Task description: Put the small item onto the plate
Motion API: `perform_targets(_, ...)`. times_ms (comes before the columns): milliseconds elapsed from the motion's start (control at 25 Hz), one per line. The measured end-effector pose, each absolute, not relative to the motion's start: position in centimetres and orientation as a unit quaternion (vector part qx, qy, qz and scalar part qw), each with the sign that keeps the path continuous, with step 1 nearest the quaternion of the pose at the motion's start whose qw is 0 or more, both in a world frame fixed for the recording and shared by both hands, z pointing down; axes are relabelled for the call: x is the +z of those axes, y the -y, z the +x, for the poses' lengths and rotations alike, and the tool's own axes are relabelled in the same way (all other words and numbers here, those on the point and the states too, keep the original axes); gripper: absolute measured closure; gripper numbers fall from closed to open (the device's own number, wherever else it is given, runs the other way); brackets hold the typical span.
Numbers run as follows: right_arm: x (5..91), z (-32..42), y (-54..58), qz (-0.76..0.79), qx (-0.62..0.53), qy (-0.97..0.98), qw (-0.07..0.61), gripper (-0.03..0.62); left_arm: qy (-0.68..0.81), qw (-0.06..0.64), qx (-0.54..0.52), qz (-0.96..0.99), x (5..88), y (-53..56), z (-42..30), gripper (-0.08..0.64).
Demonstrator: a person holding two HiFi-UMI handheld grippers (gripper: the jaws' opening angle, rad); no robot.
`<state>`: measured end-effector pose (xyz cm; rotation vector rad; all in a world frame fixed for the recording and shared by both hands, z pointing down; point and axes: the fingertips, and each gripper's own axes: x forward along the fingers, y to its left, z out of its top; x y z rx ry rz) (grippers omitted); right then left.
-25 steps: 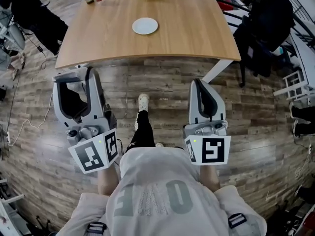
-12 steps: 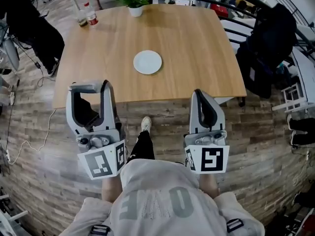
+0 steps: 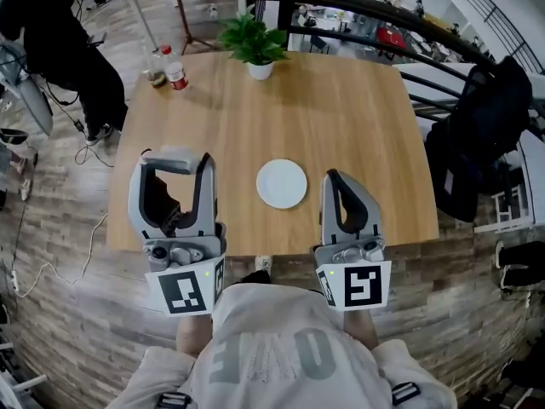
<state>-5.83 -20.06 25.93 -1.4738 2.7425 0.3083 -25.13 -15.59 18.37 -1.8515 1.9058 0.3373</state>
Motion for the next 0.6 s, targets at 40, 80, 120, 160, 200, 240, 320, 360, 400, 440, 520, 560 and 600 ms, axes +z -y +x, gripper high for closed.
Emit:
perform_targets(40,26.0,-6.3,21.1,-0.471,0.096,-0.877,0.006,0.575,-0.692,0.228,0.123,-0.673,18.4,16.7,-25.6,0.253)
perform_targets(80,26.1,-6.8,22.0,-0.471,0.093,-0.877,0.004,0.575,-0.693,0.224,0.124,-0.674,18.4,17.7,-26.0,0.253)
perform_targets(120,26.3,-7.2,22.7,-0.47,0.092,-0.878,0.002,0.575,-0.693,0.221,0.125,-0.675,18.5,18.5,-26.4,0.253)
perform_targets(160,26.4,-7.6,23.3,-0.468,0.094,-0.879,-0.001,0.575,-0.693,0.219,0.125,-0.675,18.6,19.3,-26.6,0.253)
perform_targets(200,26.3,-8.0,23.9,-0.467,0.099,-0.879,-0.005,0.575,-0.694,0.217,0.124,-0.676,18.7,20.1,-26.8,0.253)
perform_targets(240,26.2,-8.2,24.4,-0.467,0.104,-0.878,-0.006,0.575,-0.694,0.213,0.123,-0.677,19.0,20.8,-26.9,0.253)
perform_targets(320,25.5,-8.4,25.2,-0.471,0.106,-0.876,0.004,0.575,-0.694,0.202,0.118,-0.681,19.7,21.8,-26.7,0.253)
perform_targets(360,25.1,-8.4,25.7,-0.472,0.105,-0.875,0.012,0.575,-0.694,0.197,0.114,-0.683,20.1,22.3,-26.4,0.253)
perform_targets(400,24.9,-8.2,26.2,-0.472,0.105,-0.875,0.018,0.575,-0.694,0.194,0.111,-0.684,20.4,22.7,-26.0,0.253)
perform_targets(440,24.7,-7.8,26.7,-0.471,0.104,-0.876,0.023,0.575,-0.694,0.193,0.107,-0.686,20.6,23.1,-25.5,0.253)
perform_targets(520,24.6,-7.1,27.5,-0.467,0.104,-0.878,0.03,0.575,-0.693,0.195,0.103,-0.686,20.8,23.7,-24.2,0.253)
perform_targets(560,24.5,-6.7,27.9,-0.464,0.103,-0.879,0.032,0.575,-0.693,0.196,0.103,-0.687,20.8,23.9,-23.5,0.253)
perform_targets(600,24.4,-6.3,28.1,-0.46,0.103,-0.881,0.035,0.575,-0.692,0.196,0.104,-0.687,20.7,24.1,-22.8,0.253)
